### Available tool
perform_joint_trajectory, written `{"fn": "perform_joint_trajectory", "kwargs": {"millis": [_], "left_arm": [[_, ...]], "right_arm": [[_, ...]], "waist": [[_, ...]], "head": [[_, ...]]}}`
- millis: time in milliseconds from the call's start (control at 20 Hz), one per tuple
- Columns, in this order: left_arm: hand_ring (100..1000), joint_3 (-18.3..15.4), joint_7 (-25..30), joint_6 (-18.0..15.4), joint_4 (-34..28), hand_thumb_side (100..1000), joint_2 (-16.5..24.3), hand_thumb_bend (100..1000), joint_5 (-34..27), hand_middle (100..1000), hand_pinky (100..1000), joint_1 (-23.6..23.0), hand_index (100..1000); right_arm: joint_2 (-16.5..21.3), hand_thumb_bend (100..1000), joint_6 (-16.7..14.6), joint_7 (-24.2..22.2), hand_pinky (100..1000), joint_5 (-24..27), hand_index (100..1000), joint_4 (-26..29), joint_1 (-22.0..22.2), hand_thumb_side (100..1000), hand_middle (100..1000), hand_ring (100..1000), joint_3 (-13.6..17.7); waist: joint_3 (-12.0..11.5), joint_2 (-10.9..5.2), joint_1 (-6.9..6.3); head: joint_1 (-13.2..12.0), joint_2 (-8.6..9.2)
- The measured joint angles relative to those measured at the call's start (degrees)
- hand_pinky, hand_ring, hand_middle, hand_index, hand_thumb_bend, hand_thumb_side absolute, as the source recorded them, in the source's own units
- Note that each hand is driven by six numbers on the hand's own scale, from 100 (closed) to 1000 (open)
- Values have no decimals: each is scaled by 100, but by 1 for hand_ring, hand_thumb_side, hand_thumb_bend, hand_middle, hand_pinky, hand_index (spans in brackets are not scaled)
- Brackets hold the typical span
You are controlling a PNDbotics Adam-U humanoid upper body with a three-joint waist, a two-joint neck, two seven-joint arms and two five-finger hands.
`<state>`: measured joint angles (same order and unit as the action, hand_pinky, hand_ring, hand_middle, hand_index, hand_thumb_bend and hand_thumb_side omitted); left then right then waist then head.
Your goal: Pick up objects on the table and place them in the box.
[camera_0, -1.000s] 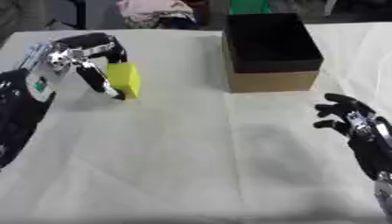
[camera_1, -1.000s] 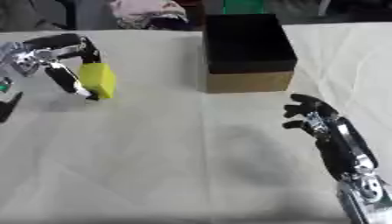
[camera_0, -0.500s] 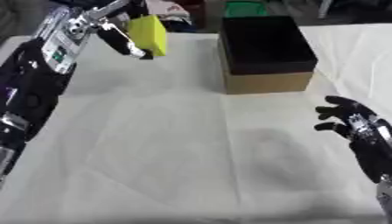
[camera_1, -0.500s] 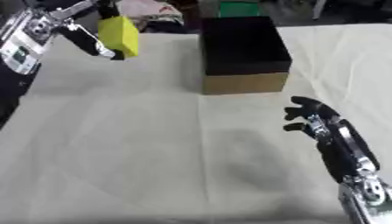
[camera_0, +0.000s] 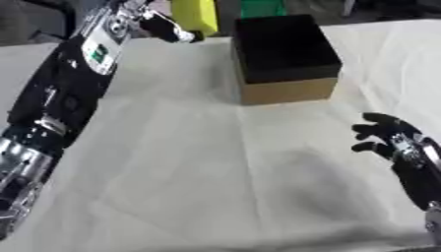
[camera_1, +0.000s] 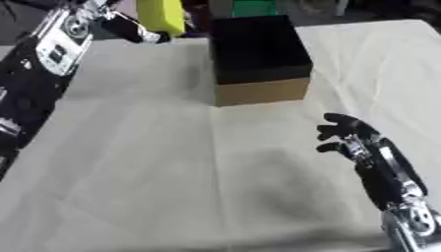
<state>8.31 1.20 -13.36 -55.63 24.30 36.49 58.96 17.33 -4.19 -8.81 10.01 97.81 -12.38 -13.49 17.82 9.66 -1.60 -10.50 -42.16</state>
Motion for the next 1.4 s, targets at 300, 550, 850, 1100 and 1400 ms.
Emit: {"fn": "perform_joint_trajectory", "kwargs": {"millis": [300, 550, 850, 1100, 1400], "left_arm": [[510, -96, -491, -116, 483, 100, -276, 531, 84, 398, 678, 259, 565], [523, -100, -623, -207, 669, 100, -501, 556, 254, 438, 681, 341, 605], [574, -76, -698, -267, 728, 173, -698, 684, 606, 514, 692, 350, 682], [708, -39, -649, -260, 724, 360, -723, 1000, 964, 739, 756, 319, 817], [635, -9, -415, -335, 624, 352, -718, 905, 869, 638, 733, 208, 775]], "right_arm": [[-57, 100, 25, -134, 656, 16, 830, 0, -179, 742, 561, 846, -144], [-116, 100, 36, -247, 655, 14, 830, 5, -331, 750, 561, 845, -258], [-190, 100, 53, -348, 656, 14, 830, 9, -432, 754, 561, 846, -358], [-190, 100, 54, -372, 656, 14, 830, 9, -431, 754, 561, 846, -383], [-189, 100, 53, -378, 656, 14, 830, 9, -423, 751, 561, 846, -381]], "waist": [[350, 149, -15], [565, 252, -46], [731, 321, -76], [701, 325, -89], [473, 287, -91]], "head": [[-84, 190], [-158, 287], [-203, 369], [-204, 395], [-194, 396]]}}
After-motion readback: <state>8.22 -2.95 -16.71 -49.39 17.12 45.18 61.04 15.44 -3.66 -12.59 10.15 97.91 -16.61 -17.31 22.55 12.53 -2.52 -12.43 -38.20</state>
